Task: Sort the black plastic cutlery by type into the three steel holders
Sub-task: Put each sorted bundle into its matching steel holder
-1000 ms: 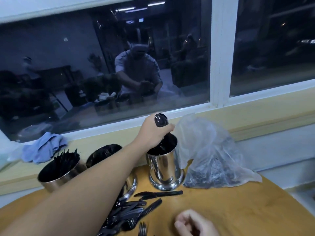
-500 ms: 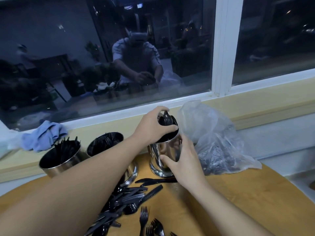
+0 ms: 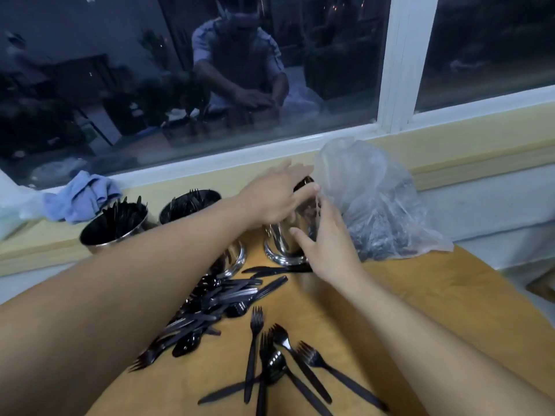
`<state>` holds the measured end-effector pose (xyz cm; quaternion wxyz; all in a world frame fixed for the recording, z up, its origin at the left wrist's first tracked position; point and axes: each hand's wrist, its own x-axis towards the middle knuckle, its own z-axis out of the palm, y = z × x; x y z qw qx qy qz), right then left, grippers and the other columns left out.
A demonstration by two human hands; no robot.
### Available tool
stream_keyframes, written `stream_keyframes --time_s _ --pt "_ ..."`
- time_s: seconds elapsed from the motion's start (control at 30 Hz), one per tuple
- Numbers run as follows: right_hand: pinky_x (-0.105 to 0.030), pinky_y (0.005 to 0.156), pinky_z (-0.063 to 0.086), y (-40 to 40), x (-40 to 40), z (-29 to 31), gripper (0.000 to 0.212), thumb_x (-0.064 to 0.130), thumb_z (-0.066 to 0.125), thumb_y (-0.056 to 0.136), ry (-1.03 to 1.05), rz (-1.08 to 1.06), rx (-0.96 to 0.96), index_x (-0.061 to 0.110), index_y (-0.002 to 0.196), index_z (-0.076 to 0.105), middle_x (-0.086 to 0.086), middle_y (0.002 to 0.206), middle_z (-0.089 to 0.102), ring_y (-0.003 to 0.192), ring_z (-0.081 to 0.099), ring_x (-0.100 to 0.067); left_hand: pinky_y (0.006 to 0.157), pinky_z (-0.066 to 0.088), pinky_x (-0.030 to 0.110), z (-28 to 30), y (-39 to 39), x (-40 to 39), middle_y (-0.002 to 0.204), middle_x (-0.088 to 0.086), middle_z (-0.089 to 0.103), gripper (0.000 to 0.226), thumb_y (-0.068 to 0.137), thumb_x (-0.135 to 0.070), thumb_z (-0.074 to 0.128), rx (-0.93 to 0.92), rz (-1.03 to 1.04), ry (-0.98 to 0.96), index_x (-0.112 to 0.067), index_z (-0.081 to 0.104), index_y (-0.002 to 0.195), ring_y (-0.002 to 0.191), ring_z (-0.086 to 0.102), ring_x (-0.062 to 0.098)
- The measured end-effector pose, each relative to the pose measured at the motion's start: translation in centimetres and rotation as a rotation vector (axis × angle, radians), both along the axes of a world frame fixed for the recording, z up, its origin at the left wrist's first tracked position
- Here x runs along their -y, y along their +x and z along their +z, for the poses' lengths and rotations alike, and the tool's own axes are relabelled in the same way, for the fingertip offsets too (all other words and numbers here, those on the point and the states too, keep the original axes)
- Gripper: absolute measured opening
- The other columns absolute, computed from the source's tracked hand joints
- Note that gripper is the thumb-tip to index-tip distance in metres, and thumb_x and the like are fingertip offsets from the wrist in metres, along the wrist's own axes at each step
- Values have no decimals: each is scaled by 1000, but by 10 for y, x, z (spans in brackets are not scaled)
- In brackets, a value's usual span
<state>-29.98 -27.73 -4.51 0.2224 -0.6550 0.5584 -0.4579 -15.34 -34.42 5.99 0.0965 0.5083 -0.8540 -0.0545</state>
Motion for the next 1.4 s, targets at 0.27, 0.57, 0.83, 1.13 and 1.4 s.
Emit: stream_keyframes --time_s 0.27,0.57,0.83,1.13,1.4 --pt "-40 113 49 -22 -110 -1 51 44 75 100 169 31 -225 25 145 62 7 137 59 126 59 -13 122 40 31 18 36 -85 156 -2 63 49 114 -47 57 -383 139 -160 -20 61 155 144 55 15" --pt "-38 83 54 -6 -224 -47 27 53 77 93 164 26 -465 32 110 74 14 100 58 98 62 -17 83 57 40 -114 86 -285 95 -14 69 11 106 -29 69 -595 396 55 -39 74 106 89 62 7" --pt "-42 80 57 14 -242 -72 26 39 80 96 63 -68 -528 24 116 76 7 105 62 98 64 -24 108 48 30 -174 91 -335 121 -22 53 41 105 -50 72 -472 414 3 -32 72 142 121 47 5" --pt "-29 53 40 16 -272 -81 16 22 83 94 -64 -167 -513 20 87 68 9 84 56 64 54 -18 100 55 33 -183 108 -366 121 -22 57 29 108 -33 67 -427 359 -98 -31 77 136 118 50 6" --pt "-23 63 47 30 -290 -60 18 22 83 96 114 -64 99 26 83 72 7 73 66 66 60 -11 98 53 31 -154 95 -385 113 -26 71 21 108 -41 69 -789 468 24 -38 75 129 116 64 6"
